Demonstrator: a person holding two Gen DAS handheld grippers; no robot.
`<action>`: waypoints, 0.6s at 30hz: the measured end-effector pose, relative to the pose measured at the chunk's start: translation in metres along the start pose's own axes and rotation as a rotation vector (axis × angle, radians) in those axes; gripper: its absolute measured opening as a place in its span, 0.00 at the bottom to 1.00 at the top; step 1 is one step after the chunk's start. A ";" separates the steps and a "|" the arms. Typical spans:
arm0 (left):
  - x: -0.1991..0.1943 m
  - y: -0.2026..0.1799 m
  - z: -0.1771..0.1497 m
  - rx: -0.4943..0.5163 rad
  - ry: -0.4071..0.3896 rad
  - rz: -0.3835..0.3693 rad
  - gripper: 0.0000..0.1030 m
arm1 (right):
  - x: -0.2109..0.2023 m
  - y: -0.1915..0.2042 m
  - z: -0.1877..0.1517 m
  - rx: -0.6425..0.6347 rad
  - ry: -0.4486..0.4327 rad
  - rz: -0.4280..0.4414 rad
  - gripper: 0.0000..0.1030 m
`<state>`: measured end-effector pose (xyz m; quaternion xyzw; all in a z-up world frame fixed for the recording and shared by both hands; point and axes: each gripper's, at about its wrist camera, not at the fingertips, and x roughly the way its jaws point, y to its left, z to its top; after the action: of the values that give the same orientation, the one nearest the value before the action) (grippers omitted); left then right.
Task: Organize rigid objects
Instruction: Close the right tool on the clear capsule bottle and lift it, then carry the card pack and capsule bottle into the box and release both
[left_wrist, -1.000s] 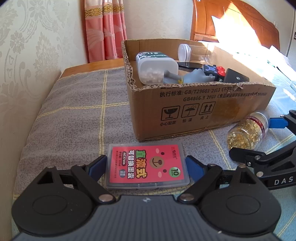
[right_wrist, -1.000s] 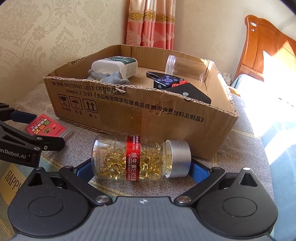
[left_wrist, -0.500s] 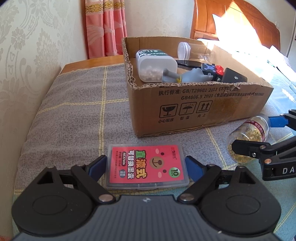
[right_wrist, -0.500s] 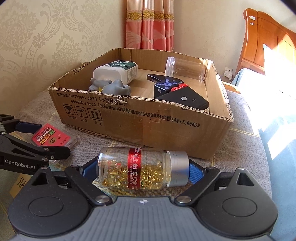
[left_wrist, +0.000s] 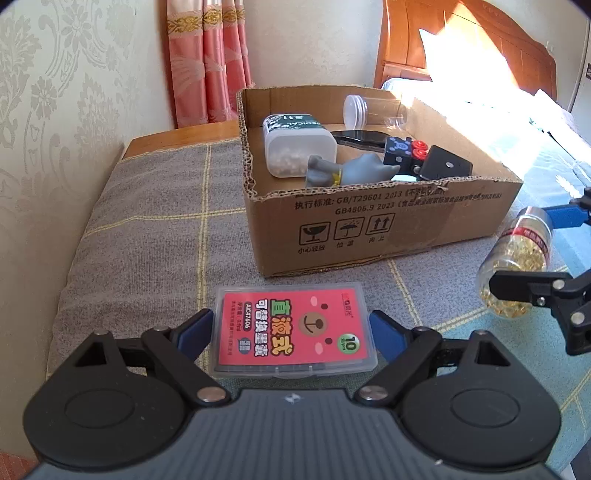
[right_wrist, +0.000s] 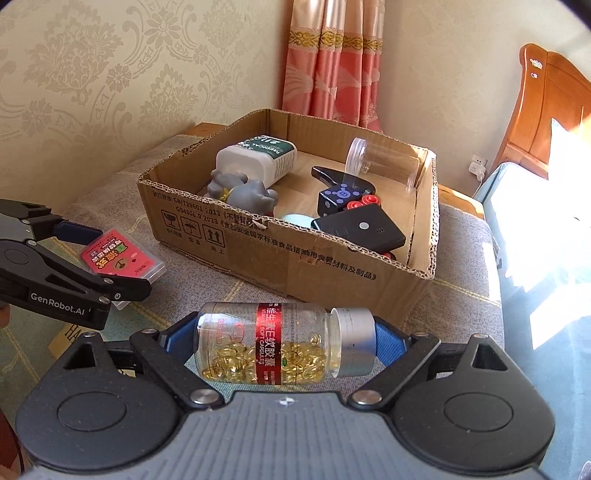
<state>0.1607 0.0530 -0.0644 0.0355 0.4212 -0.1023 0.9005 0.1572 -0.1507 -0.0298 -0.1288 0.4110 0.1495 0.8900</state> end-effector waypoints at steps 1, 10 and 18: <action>-0.003 -0.001 0.001 0.001 -0.005 0.000 0.87 | -0.005 -0.001 0.004 -0.008 -0.010 0.005 0.93; -0.023 -0.004 0.007 -0.008 -0.033 0.000 0.87 | -0.006 -0.021 0.069 -0.088 -0.116 0.034 0.93; -0.034 0.000 0.006 -0.043 -0.053 0.028 0.87 | 0.062 -0.026 0.118 -0.114 -0.079 0.032 0.93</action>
<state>0.1438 0.0574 -0.0342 0.0195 0.3987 -0.0817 0.9132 0.2868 -0.1233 -0.0002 -0.1667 0.3682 0.1917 0.8943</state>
